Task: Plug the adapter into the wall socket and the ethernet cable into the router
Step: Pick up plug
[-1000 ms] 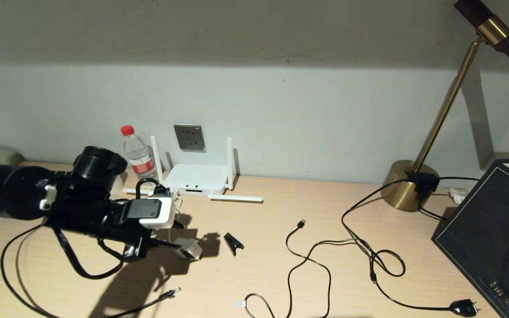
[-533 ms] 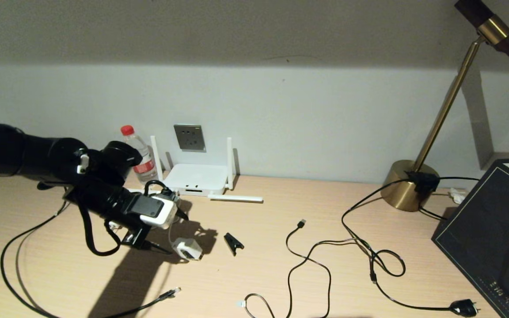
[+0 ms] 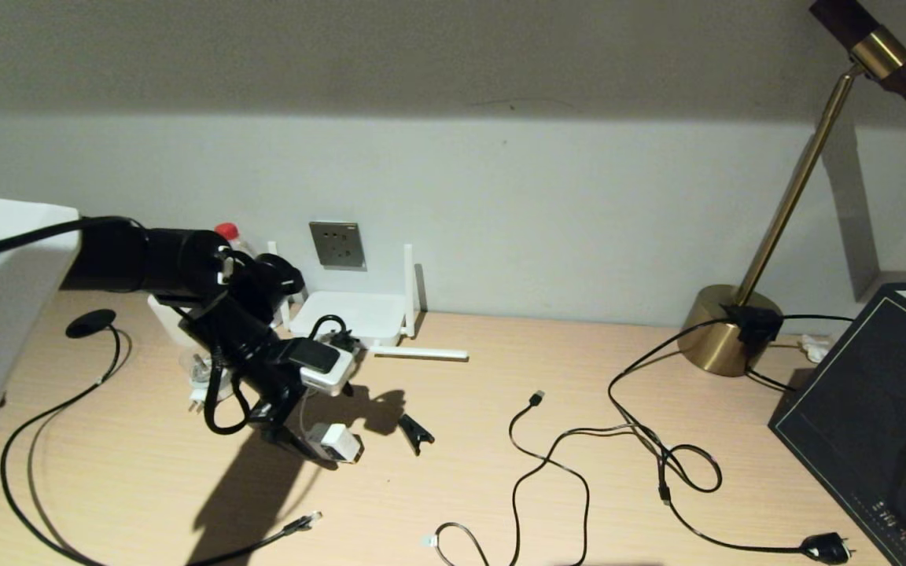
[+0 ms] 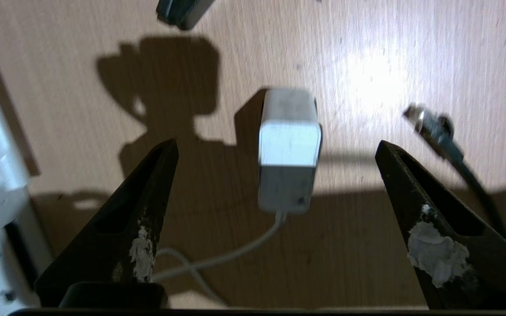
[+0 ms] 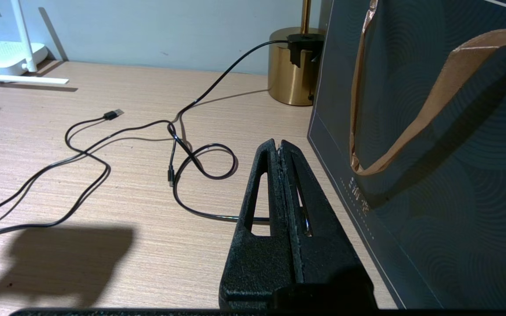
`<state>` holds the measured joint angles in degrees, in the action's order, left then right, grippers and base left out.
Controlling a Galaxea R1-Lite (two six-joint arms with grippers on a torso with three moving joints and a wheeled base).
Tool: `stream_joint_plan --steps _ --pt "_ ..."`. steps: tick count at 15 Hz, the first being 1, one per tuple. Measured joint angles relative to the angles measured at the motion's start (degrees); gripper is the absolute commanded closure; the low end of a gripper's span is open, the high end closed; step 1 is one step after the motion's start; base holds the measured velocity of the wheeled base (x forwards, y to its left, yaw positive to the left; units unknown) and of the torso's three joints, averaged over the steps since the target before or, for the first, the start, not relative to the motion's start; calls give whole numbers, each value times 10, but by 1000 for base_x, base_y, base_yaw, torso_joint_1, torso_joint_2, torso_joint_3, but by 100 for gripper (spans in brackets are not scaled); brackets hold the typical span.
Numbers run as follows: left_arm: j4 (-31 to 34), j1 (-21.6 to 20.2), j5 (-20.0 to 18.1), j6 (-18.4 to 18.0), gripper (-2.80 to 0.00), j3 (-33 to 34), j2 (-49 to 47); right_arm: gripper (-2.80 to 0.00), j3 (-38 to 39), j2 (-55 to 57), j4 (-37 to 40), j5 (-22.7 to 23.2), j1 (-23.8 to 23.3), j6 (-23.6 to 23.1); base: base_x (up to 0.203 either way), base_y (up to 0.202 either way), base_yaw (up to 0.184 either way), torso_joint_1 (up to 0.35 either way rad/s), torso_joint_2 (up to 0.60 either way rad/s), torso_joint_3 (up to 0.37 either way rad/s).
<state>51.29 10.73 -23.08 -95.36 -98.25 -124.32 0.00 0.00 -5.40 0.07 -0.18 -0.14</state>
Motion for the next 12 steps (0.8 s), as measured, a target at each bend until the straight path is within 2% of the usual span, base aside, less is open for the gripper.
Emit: stream_joint_plan --steps 1,5,12 --pt "-1 8 0 12 -280 -3 -8 0 0 0 0 0 0 0 0 0 0 0 0 0" --pt "-1 19 10 17 -280 -9 -28 0 0 0 0 0 0 0 0 0 0 0 0 0" --pt "-2 11 13 20 -280 -1 -35 0 0 0 0 0 0 0 0 0 0 0 0 0"
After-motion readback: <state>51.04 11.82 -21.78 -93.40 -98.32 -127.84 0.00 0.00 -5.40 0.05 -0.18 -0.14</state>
